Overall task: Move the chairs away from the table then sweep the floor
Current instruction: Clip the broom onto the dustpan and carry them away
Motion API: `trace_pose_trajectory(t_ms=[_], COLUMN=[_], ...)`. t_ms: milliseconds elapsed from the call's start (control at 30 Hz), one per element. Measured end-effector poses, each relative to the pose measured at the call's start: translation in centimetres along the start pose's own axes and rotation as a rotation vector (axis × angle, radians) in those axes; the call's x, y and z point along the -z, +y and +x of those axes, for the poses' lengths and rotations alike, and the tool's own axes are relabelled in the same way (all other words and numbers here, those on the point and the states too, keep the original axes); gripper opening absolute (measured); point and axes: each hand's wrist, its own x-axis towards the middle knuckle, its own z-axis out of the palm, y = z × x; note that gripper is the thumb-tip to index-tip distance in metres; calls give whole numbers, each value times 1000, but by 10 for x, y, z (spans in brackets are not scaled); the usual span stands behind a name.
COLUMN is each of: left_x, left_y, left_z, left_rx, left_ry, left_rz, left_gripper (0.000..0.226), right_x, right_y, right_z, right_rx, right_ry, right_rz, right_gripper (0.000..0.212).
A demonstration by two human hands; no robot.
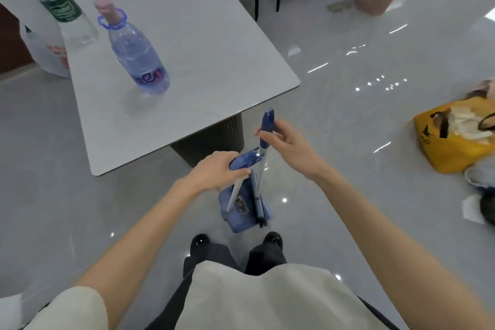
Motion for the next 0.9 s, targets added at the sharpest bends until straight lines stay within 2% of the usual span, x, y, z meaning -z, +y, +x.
trace_pose_trajectory(t_ms=[133, 233, 400, 700, 900], left_x=[-7, -7, -4, 0, 22], left_y=[57, 93, 152, 242, 286], left_z=[50, 88, 152, 297, 374], left_rx=[-70, -93, -150, -240, -250], left_ry=[59, 95, 85, 18, 36], left_rz=[-9, -19, -14, 28, 6], left_gripper=[26, 36, 37, 43, 34], right_x=[73, 110, 179, 319, 387], right_y=[-11, -17, -22, -14, -14], right_z=[9, 23, 59, 118, 171], right_rx=[22, 12, -44, -51, -18], right_ry=[39, 107, 166, 240, 243], right_rz=[27, 48, 117, 285, 351], right_gripper=[8, 16, 33, 39, 37])
